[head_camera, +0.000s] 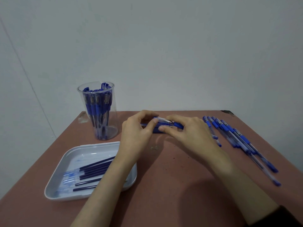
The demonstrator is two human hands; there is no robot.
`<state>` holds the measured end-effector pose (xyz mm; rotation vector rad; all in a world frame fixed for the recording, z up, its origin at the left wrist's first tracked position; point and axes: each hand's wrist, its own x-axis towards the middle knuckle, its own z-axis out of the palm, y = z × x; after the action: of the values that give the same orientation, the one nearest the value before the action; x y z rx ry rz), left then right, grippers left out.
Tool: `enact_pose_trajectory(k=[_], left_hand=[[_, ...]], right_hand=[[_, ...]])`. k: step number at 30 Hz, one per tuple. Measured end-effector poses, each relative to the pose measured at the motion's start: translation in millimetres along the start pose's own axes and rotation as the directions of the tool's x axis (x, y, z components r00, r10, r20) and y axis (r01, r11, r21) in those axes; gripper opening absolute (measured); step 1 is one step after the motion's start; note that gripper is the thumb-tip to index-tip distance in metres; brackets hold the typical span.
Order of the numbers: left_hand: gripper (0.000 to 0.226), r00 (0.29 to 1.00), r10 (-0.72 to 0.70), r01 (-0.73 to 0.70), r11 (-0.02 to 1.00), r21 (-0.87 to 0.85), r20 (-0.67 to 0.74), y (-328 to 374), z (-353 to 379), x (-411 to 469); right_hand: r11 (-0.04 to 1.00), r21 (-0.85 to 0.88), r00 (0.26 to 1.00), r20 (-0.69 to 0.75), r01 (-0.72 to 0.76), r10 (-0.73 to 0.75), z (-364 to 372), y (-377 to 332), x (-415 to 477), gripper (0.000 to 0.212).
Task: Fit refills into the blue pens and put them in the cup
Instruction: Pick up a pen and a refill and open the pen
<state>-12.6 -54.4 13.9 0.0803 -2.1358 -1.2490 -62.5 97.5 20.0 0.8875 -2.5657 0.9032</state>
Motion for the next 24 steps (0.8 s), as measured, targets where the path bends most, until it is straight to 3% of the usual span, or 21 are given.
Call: enact_pose_trajectory(k=[3,5,11,14,16,18,20,22,24], left_hand=[[0.008,1.000,-0.014,0.015,0.993,0.117,-0.010,-2,-1,1],[0.010,0.996,-0.046,0.030,0.982,0.189,0.081,-3,0,0],[0.007,0.852,-0.146,-0.050,0.933,0.356,0.502,0,5,-8],[0.007,0.801,-0.154,-0.099,0.919,0.382,0.578,-1,2,-8],[0.012,0.826,-0.147,-0.097,0.914,0.394,0.544,-3,3,-8],[0.017,0.916,-0.102,-0.026,0.949,0.313,0.388,-2,4,-5],[0.013,0.962,-0.127,0.117,0.992,0.053,0.242,2,2,-3],[0.015,0.935,-0.199,0.282,0.918,-0.278,0.293,10,0,-2],[0.019,0.890,-0.203,0.402,0.770,-0.495,0.407,16,-2,-4]], right_hand=[[0.973,-0.213,0.988,0.108,-0.089,0.114,-2,6,2,0.026],[0.961,-0.235,0.980,0.104,-0.143,0.171,-1,12,4,0.024],[0.984,-0.019,0.984,0.028,-0.177,0.178,-2,10,7,0.015],[0.985,0.064,0.987,0.021,-0.158,0.157,1,10,6,0.013],[0.971,0.176,0.986,0.010,-0.163,0.164,2,9,6,0.013],[0.933,0.320,0.986,0.011,-0.163,0.169,3,8,7,0.012],[0.844,0.503,0.981,0.052,-0.188,0.188,3,5,8,0.012],[0.703,0.664,0.967,0.166,-0.256,0.195,3,-1,8,0.013],[0.531,0.781,0.943,0.298,-0.329,0.145,3,-7,7,0.018]])
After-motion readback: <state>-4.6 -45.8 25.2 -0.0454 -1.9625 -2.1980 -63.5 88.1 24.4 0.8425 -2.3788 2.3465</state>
